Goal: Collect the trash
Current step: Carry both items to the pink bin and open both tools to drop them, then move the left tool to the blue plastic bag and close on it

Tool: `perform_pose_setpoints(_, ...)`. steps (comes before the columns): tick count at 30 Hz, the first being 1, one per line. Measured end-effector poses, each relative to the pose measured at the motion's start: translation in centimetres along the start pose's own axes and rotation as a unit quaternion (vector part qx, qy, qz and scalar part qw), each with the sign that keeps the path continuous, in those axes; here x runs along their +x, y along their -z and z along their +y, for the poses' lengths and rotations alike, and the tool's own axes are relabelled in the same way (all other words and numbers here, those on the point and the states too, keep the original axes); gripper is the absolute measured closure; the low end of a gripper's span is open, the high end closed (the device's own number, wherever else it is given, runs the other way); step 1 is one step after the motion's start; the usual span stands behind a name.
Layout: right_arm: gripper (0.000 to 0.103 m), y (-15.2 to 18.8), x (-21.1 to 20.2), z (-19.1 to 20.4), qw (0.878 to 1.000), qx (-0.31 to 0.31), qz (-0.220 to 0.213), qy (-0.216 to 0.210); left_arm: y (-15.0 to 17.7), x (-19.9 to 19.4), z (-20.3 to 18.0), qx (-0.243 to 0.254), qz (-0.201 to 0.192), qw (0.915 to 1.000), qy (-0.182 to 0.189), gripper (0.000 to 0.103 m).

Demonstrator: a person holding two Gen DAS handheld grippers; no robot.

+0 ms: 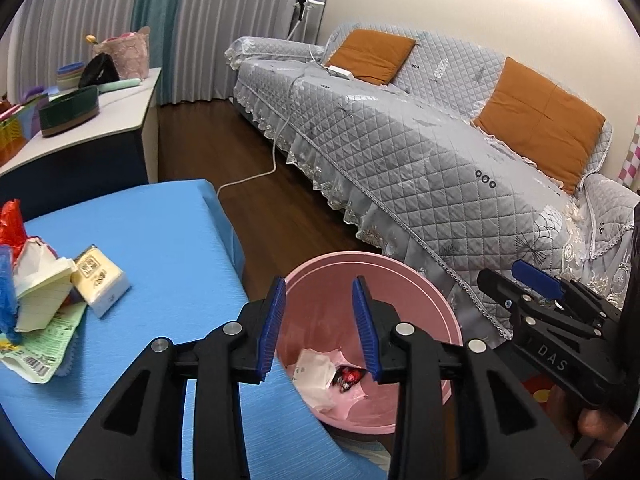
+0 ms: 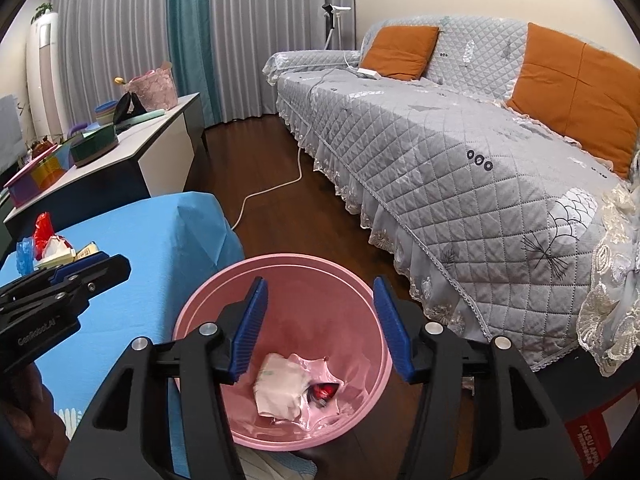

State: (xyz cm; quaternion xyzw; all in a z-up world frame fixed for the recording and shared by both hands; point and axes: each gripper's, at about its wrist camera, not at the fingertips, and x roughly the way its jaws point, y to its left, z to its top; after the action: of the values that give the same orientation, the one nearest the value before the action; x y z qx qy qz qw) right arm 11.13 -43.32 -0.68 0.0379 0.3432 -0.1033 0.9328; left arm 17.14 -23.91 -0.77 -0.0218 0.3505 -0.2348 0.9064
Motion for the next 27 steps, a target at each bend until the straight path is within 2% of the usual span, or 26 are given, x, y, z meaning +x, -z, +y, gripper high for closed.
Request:
perform_pose_setpoints(10,0.048,-0.9,-1.9,2.6,0.998,0.0,-0.055,-0.014,-0.5,-2.9,2.8,-0.016,-0.025,0.9994,-0.018,0.069)
perform_pose_setpoints(18,0.048,-1.3,-1.9,5.7,0.998,-0.005,-0.048,-0.05,-0.8,-5.2,6.4,-0.038,-0.044,0.9969,-0.052,0.069)
perform_pose_setpoints(27,0.048,-1.8,-2.1,10.5,0.994,-0.029,-0.052,-0.091,-0.7,-8.3,11.6,-0.073,-0.067,0.9894,-0.106,0.069)
